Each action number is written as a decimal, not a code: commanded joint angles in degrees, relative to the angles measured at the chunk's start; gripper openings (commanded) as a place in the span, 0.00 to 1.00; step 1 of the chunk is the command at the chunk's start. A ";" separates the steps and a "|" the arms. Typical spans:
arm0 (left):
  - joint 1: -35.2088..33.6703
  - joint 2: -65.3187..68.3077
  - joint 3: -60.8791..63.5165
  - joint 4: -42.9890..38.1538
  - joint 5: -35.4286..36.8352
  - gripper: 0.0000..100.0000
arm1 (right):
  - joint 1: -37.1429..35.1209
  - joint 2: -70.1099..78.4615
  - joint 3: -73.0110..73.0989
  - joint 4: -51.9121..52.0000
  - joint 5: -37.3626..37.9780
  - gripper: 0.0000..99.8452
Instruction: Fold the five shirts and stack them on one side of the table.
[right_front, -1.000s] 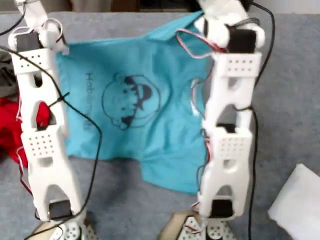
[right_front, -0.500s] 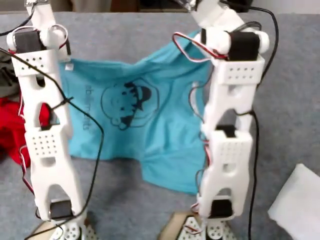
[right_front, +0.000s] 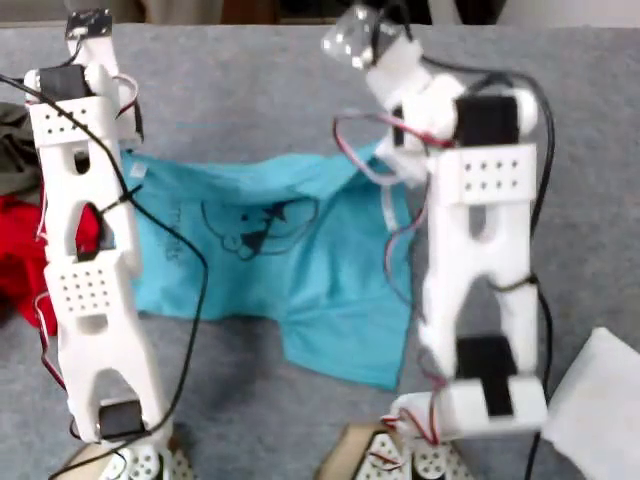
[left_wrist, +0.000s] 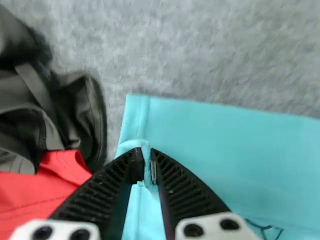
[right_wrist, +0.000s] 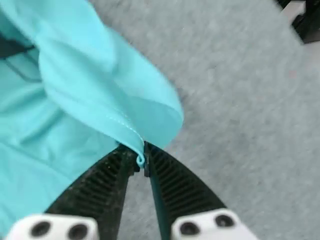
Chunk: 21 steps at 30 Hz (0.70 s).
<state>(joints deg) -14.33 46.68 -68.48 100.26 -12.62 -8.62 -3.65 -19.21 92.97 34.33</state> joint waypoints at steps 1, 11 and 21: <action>-1.14 -5.49 5.36 0.70 -2.73 0.02 | -0.92 -12.79 21.32 -8.44 -0.35 0.00; -0.79 -18.24 33.93 -1.23 -8.09 0.02 | -2.77 -41.19 58.59 -16.09 0.62 0.00; -3.43 -36.79 60.75 -11.16 -14.95 0.02 | -3.03 -56.22 69.23 -8.09 3.60 0.00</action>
<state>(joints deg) -15.82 17.41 -13.71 92.62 -25.71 -10.90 -55.96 49.71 82.51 36.62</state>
